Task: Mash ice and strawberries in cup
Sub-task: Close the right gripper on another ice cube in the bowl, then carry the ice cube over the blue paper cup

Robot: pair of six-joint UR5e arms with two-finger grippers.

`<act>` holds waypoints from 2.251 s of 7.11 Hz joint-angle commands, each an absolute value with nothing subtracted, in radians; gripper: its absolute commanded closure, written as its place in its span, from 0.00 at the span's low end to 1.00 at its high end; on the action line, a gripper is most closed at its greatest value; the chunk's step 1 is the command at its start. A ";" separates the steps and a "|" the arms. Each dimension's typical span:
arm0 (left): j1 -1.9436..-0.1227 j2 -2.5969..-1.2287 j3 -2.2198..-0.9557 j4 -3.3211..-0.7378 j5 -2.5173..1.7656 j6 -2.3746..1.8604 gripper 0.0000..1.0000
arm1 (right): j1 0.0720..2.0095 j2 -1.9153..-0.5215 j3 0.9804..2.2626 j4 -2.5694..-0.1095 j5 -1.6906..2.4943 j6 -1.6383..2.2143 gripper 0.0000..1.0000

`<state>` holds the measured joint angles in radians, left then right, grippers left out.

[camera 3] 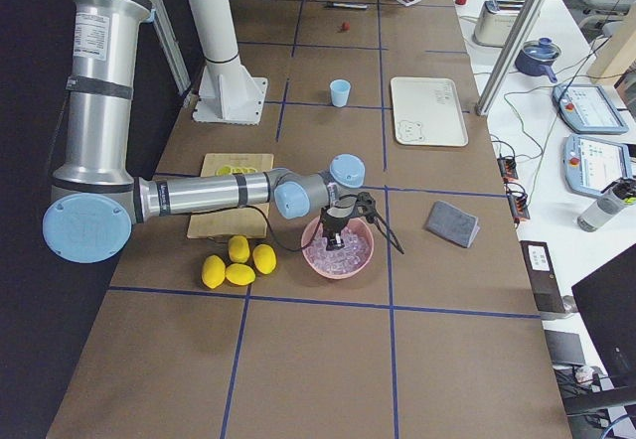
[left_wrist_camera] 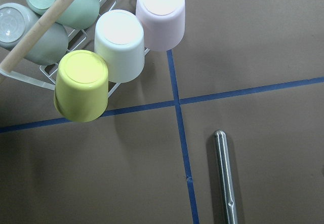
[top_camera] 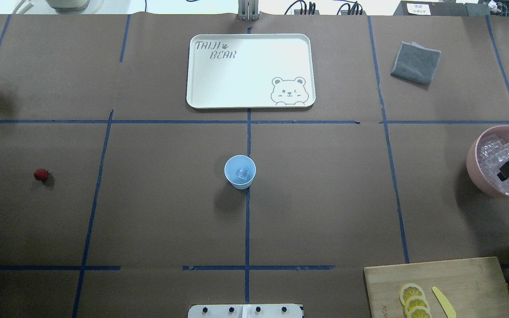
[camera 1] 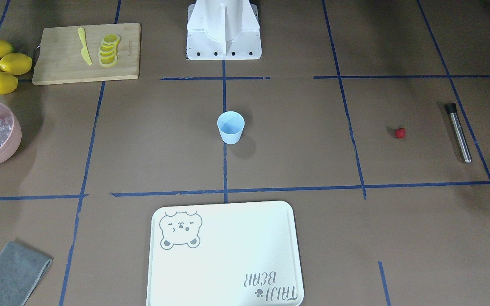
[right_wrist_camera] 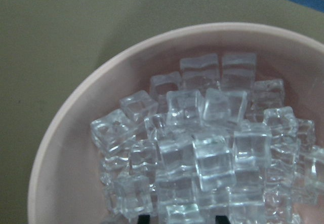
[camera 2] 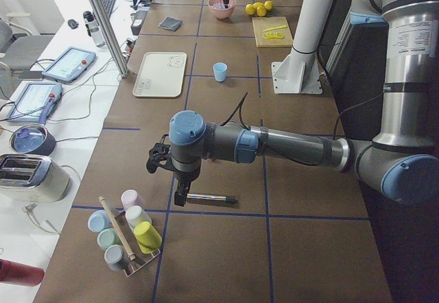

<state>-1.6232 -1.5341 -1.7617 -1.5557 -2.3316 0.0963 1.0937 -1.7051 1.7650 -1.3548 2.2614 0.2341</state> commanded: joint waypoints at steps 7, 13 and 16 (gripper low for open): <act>-1.624 -1.531 -1.761 -1.557 -2.332 0.097 0.00 | 1.166 -1.737 2.129 -1.618 2.275 0.235 1.00; -1.623 -1.531 -1.741 -1.562 -2.330 0.097 0.00 | 0.831 -0.966 2.040 -2.029 2.181 0.782 1.00; -1.623 -1.531 -1.740 -1.560 -2.330 0.097 0.00 | 0.553 -0.757 1.773 -1.792 1.932 1.136 1.00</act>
<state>-1.6230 -1.5309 -1.7401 -1.5602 -2.3301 0.0966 0.6494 -0.8437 1.8951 -1.8794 2.0148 1.0208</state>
